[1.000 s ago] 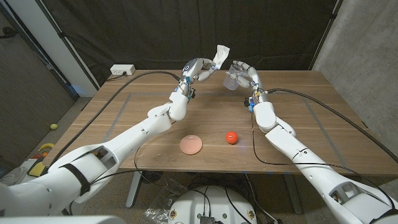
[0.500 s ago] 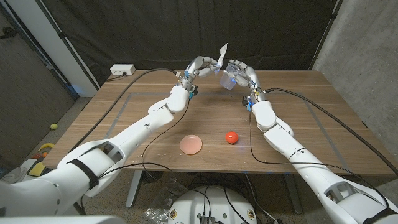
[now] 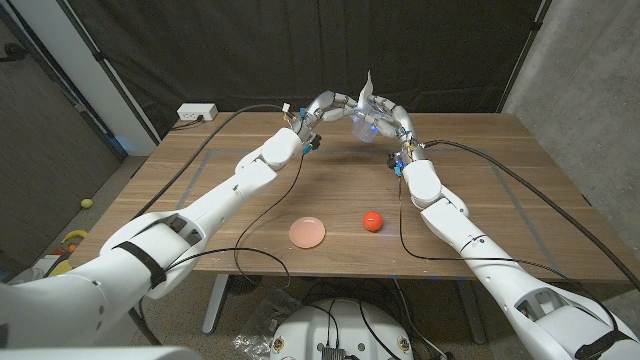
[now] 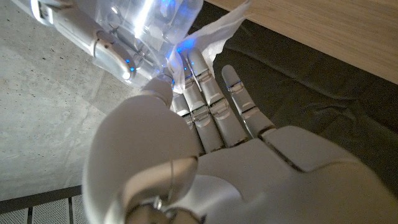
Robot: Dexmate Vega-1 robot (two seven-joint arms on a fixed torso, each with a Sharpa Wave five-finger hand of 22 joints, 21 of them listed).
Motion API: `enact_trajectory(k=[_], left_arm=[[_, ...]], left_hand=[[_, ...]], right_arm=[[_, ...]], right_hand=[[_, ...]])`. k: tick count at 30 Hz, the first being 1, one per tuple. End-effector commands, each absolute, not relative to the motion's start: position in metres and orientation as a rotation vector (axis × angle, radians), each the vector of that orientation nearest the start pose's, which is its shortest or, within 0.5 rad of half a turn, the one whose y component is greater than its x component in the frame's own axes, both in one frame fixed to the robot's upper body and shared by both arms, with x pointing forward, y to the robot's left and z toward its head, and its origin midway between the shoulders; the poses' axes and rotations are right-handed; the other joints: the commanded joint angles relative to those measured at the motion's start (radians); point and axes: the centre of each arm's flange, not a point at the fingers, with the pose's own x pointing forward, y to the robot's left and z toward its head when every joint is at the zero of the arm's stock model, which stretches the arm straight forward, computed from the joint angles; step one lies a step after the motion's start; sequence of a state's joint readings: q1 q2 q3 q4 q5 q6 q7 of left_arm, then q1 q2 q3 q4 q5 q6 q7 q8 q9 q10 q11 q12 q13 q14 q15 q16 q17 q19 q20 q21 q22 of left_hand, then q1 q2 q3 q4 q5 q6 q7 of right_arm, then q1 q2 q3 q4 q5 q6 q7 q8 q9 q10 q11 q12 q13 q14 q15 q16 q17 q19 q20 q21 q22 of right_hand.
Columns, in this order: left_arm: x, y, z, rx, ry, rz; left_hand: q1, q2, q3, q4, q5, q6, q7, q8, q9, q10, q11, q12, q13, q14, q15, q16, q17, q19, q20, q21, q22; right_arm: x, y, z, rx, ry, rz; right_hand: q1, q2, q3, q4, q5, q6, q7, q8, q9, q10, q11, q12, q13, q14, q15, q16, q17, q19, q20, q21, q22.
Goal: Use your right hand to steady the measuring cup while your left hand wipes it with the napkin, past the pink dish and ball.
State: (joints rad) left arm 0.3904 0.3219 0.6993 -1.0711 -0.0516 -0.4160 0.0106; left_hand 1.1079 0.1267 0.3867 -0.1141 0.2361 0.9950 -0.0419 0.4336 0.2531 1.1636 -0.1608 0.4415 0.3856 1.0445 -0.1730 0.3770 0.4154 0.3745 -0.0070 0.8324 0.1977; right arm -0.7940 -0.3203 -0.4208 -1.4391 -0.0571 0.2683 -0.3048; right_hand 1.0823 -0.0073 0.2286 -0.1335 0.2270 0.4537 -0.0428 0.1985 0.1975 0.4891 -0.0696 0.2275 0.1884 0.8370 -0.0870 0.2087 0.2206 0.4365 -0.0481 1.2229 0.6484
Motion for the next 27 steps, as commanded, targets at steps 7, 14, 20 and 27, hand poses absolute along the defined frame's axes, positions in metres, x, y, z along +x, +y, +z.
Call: enact_trajectory(k=[7,14,20,27], left_arm=[[0.658,0.097,0.111,0.639,-0.884,-0.48],[0.657,0.102,0.106,0.671,-0.874,-0.463],[0.656,0.107,0.1,0.693,-0.857,-0.437],[0.658,0.111,0.091,0.71,-0.829,-0.424]], left_hand=[[0.006,-0.001,0.003,0.007,0.01,0.036,0.042,0.009,0.007,-0.019,-0.02,0.011,0.014,0.003,-0.05,-0.001,0.013,-0.001,0.003,0.009,0.002],[0.009,-0.002,0.004,0.007,0.011,0.036,0.047,0.01,0.01,-0.017,-0.022,0.017,0.022,0.006,-0.05,-0.001,0.02,-0.001,0.003,0.013,0.002],[0.01,-0.003,0.004,0.007,0.011,0.036,0.054,0.009,0.01,-0.017,-0.023,0.019,0.028,0.009,-0.049,-0.001,0.024,0.0,0.003,0.016,0.002],[0.011,-0.004,0.005,0.008,0.011,0.035,0.055,0.008,0.011,-0.016,-0.023,0.024,0.036,0.012,-0.048,-0.003,0.028,0.001,0.002,0.022,0.002]], right_arm=[[0.625,-0.17,0.046,-0.322,-0.877,-0.108],[0.622,-0.178,0.056,-0.21,-0.896,-0.143],[0.62,-0.181,0.06,-0.096,-0.912,-0.118],[0.617,-0.181,0.063,-0.027,-0.928,-0.095]], right_hand=[[0.178,0.163,0.003,0.002,-0.001,0.011,0.006,0.004,0.006,0.013,0.008,-0.003,0.005,0.011,-0.142,0.002,0.002,-0.003,-0.171,0.016,0.002],[0.185,0.165,0.005,0.0,-0.002,0.011,0.008,0.004,0.006,0.015,0.009,-0.004,0.005,0.013,-0.143,0.003,0.002,-0.005,-0.171,0.024,0.002],[0.187,0.166,0.006,0.0,-0.002,0.011,0.009,0.003,0.006,0.017,0.01,-0.004,0.005,0.014,-0.142,0.003,0.002,-0.006,-0.17,0.03,0.002],[0.189,0.164,0.006,0.001,-0.003,0.01,0.011,0.003,0.006,0.016,0.011,-0.005,0.005,0.013,-0.141,0.003,0.002,-0.008,-0.17,0.036,0.002]])
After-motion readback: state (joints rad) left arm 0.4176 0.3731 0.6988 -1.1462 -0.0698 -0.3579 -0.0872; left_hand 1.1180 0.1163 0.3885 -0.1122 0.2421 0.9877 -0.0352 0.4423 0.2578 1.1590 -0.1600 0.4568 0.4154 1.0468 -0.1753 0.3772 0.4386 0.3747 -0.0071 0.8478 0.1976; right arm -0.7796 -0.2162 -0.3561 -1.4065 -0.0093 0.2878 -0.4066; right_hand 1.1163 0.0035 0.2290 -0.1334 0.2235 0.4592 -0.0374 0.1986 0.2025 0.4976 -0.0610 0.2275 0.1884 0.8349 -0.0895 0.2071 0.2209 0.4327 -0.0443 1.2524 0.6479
